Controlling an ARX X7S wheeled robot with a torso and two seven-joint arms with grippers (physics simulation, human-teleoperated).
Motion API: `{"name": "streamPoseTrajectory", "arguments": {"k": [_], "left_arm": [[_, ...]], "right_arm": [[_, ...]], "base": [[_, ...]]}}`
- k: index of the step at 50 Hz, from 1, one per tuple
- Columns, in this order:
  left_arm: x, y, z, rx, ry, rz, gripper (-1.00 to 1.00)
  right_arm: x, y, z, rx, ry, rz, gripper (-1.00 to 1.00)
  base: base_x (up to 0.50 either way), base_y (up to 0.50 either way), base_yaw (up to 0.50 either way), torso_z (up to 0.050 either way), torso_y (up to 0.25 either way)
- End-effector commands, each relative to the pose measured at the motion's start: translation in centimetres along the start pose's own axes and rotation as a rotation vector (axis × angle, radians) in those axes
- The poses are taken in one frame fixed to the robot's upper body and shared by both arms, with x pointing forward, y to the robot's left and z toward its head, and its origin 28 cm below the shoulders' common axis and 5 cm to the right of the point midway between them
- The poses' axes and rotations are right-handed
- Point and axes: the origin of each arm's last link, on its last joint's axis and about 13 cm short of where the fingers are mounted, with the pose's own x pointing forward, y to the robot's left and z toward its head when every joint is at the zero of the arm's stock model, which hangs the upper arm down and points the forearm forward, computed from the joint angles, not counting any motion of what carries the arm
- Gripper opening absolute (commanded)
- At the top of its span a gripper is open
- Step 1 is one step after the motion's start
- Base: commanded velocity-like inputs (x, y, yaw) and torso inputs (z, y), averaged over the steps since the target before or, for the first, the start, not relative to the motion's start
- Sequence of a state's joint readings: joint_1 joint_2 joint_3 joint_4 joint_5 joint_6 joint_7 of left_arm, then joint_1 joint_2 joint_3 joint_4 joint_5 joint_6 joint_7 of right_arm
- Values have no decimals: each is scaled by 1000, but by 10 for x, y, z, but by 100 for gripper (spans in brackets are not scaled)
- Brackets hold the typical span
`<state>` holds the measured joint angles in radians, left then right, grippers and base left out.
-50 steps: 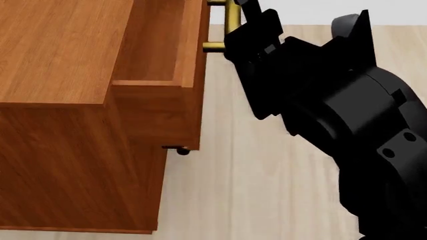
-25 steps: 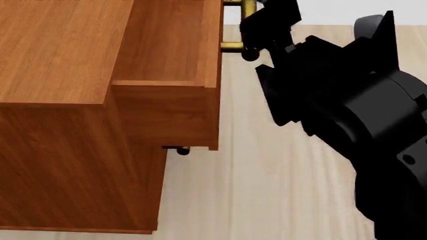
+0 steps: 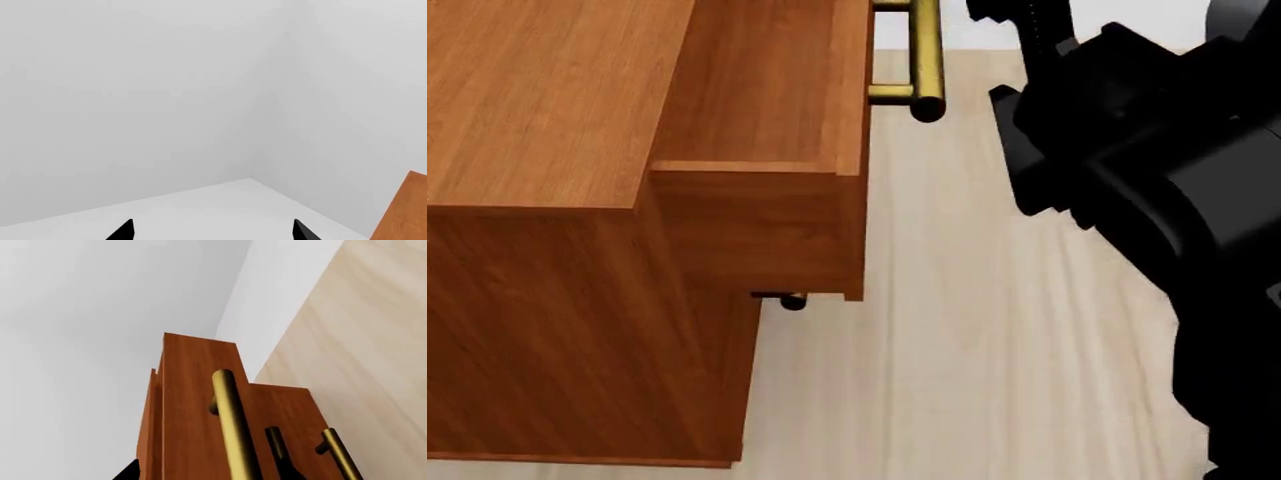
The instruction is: Close the bottom drawer of the cabinet and open the top drawer.
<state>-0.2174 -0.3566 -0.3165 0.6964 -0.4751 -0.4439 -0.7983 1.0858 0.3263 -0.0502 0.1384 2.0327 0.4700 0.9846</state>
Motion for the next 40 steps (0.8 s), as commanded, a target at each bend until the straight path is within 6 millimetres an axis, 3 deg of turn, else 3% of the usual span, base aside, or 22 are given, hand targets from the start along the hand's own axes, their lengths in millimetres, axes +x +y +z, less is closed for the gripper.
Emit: {"name": "streamPoseTrajectory", "arguments": {"k": [1, 7, 19, 29, 40], "left_arm": [[0, 0, -1, 0, 1, 0, 100], [0, -1, 0, 3, 0, -2, 100], [0, 0, -1, 6, 2, -5, 100], [0, 0, -1, 9, 2, -5, 100], [0, 0, -1, 9, 2, -2, 100]], "right_arm": [[-6, 4, 5, -47, -120, -18, 100], [-18, 20, 1, -237, -238, -20, 100], [-36, 52, -19, -658, -291, 17, 100], [-39, 61, -38, -917, -270, 22, 100], [-35, 61, -53, -1035, -178, 32, 100]], "base": [[0, 0, 0, 0, 0], [0, 0, 0, 0, 0], [0, 0, 0, 0, 0], [0, 0, 0, 0, 0], [0, 0, 0, 0, 0]]}}
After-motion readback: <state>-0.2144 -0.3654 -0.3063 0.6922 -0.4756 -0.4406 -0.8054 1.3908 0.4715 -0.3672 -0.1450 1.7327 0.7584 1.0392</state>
